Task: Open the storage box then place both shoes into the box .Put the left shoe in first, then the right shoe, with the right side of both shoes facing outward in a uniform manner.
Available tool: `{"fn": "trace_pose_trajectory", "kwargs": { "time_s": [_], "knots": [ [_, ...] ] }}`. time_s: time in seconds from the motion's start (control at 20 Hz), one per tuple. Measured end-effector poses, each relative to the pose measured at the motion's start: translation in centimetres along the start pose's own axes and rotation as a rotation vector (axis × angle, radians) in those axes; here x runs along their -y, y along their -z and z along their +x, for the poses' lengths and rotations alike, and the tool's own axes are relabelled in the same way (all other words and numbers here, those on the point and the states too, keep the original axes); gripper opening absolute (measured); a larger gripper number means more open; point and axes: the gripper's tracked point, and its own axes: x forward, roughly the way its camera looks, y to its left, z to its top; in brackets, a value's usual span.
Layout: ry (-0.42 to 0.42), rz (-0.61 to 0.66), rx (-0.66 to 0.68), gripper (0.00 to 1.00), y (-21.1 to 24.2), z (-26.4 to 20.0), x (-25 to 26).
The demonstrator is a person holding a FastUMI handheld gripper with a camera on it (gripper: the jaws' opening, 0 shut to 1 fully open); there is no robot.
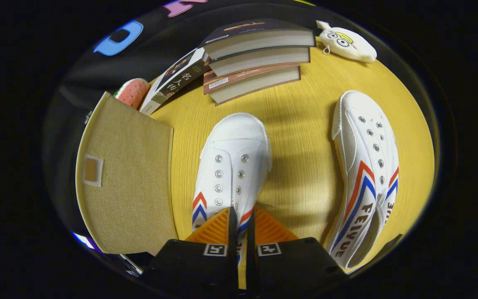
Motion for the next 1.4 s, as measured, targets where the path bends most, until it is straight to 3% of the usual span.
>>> {"fn": "trace_pose_trajectory", "kwargs": {
  "time_s": [0.05,0.35,0.85,1.15,1.4],
  "knots": [
    [-0.013,0.016,-0.005,0.07,-0.1,0.1,0.1],
    [-0.058,0.039,0.023,0.05,-0.4,-2.0,-1.4],
    [-0.117,0.037,0.12,0.05,-3.7,-11.6,-4.4],
    [-0.188,0.037,0.183,0.05,-6.2,-17.1,-10.0],
    [-0.256,-0.005,0.171,0.05,-5.6,-17.4,-17.5]
  ]
}}
